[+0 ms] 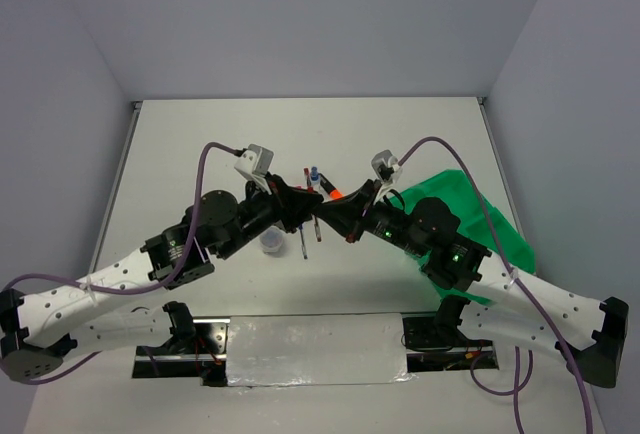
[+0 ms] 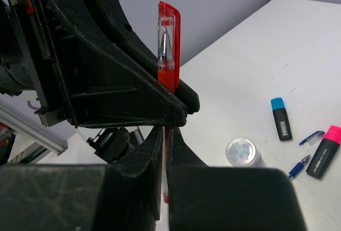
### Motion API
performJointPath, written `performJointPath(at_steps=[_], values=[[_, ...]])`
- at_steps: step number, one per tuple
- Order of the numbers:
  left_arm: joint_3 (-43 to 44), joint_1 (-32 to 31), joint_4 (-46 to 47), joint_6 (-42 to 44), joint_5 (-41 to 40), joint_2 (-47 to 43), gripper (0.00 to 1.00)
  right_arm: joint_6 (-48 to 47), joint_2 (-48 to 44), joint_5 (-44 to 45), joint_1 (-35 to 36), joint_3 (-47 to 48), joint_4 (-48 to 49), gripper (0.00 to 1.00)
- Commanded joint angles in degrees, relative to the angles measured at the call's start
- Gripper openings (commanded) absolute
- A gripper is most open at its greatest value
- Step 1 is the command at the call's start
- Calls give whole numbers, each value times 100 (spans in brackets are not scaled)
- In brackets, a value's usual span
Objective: Sort the stationery into containers
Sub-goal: Close the pen cap on the pen.
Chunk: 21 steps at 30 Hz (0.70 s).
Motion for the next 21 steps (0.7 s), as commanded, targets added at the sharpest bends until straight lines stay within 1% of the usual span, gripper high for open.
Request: performJointPath(at_steps=[1,2,3,4,6,8,15,16,17,19,21], values=[[151,-20,118,144,43,-124,0,-179,-45,-407,35,201,391,0],[151,-20,144,187,78,-168,0,-205,-45,-573,35,201,383,3],[125,-20,171,214,122,-186,0,-283,-27,-627,35,218,357,24],[116,-20,188,240,183,-212,0,-319,8,-662,35,236,278,38],[98,-20,258,311,280,-265,0,-328,96,-724,35,254,190,53],[28,-20,355,372,473,-326,0,-293,140,-855,35,201,277,57],[-271,-20,909,460,992,-502,0,-188,263,-1102,35,166,611,57],[-271,-29,909,460,1001,-494,0,-196,272,-1111,26,175,620,56],[-254,-20,892,460,1010,-476,0,-196,263,-1119,35,192,629,52],[-192,-20,822,478,1045,-424,0,-214,237,-1120,35,184,699,46],[-174,-29,786,513,1106,-371,0,-223,210,-1120,35,131,822,45]])
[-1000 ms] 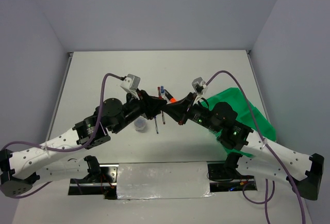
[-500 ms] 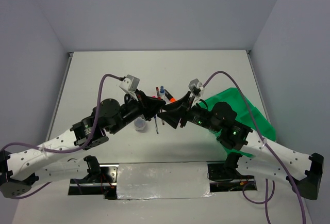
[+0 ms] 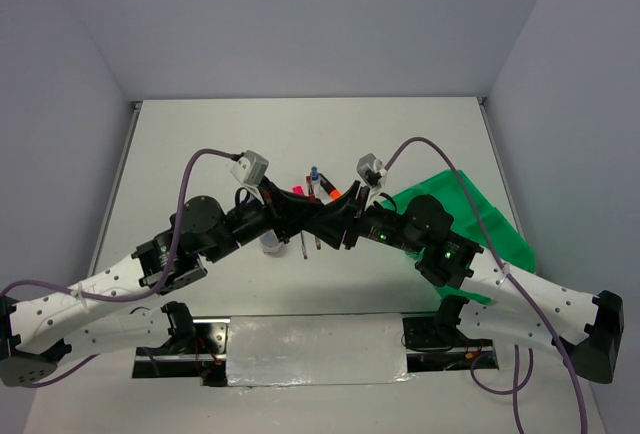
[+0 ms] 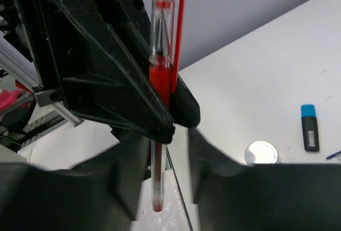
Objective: Sort the stationery into containers
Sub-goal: Close the pen cap on the pen.
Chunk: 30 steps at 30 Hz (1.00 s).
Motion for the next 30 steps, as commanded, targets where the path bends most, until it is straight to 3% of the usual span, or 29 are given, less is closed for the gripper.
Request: performJointPath(at_steps=[1,3,4,5,8,9,10,11,12,13,18,25,30], values=[[79,-16,353,190,243,27,0,-30,-93,-86,33,115,523,37],[88,-16,345,190,208,28,0,-48,-94,-103,33,133,523,23],[79,-16,345,190,199,19,0,-65,-76,-112,33,142,506,9],[88,-16,345,207,182,10,0,-66,-59,-121,33,150,480,3],[149,-24,248,216,129,1,8,-74,-58,-121,24,80,523,0],[202,-24,213,198,42,1,29,-83,-76,-95,33,63,515,0],[228,-24,108,198,-3,1,44,-83,-76,-68,24,28,497,0],[263,-16,55,207,-55,1,79,-101,-102,-42,24,27,479,0],[360,-16,-24,224,-82,10,95,-127,-111,19,15,19,444,0],[430,-16,-268,251,-91,27,99,-127,-120,63,24,1,401,0],[922,-16,-1008,620,-144,159,99,-162,-234,196,15,-8,233,0],[1169,-16,-1114,576,-1152,133,99,-224,-147,257,24,124,-152,0],[1424,-16,-1195,620,-1409,309,94,-215,-146,722,33,273,-566,0]])
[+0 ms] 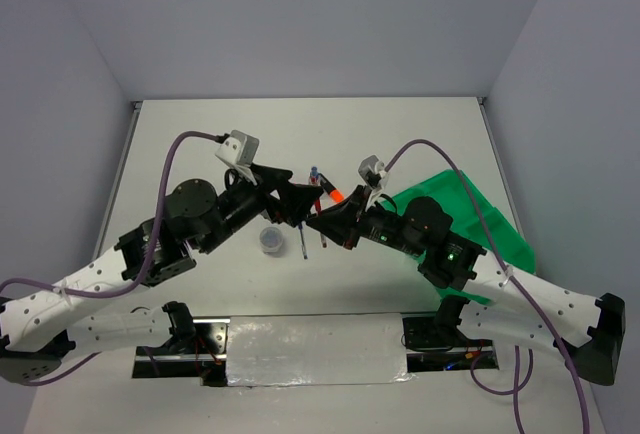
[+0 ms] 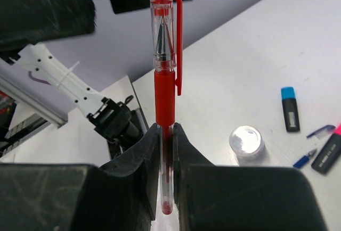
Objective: Sort the stationery into containers
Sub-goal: Close the pen cap on the pen.
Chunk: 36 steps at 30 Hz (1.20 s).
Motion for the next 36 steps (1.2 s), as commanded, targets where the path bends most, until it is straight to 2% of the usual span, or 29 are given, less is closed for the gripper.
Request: performJointPath(at_steps=[1,6,7,18,19,26,32,36], values=[[237,-20,209,198,-334,55,92,-93,-4,397,24,343,-256,0],[176,-20,447,190,-211,117,88,-22,101,459,33,475,-397,0],[176,-20,465,190,-202,160,83,-14,119,450,33,475,-388,0],[246,-2,544,154,-228,433,66,-40,207,345,77,590,-406,0],[237,6,535,146,-228,451,59,-48,207,319,86,598,-414,0],[167,42,535,102,-211,468,39,-66,268,319,94,625,-423,0],[220,42,465,137,-53,530,2,-66,268,301,94,695,-450,0],[167,50,421,84,79,565,0,-119,154,511,103,791,-520,0]])
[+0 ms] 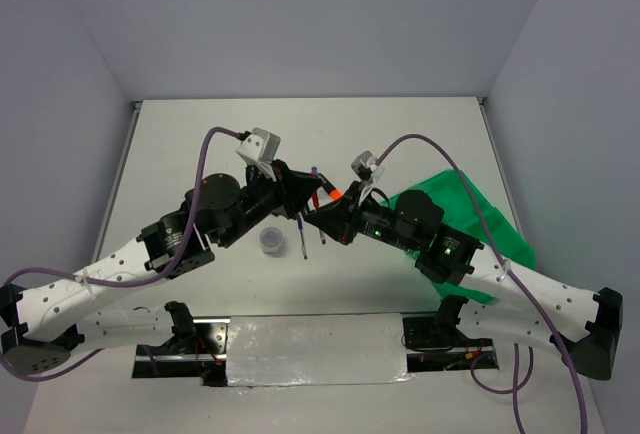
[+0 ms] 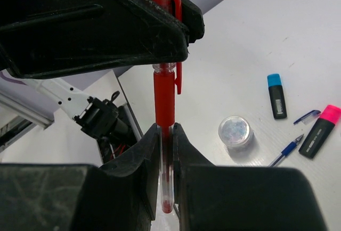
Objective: Sort the stationery into containers
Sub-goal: Close the pen cap on the pen.
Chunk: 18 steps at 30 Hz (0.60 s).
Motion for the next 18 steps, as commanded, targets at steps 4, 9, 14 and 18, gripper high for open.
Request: performJointPath(at_steps=[4,9,14,18], values=[[-19,33,211,-51,447,60,0,-191,-213,353,46,729,11,0],[-406,33,484,-288,738,-10,0,-341,-293,450,-41,949,423,0],[-880,24,861,-587,843,-150,0,-596,-135,397,-59,1424,678,0],[-1048,-20,932,-641,1010,-151,0,-876,50,240,-138,2011,626,0]])
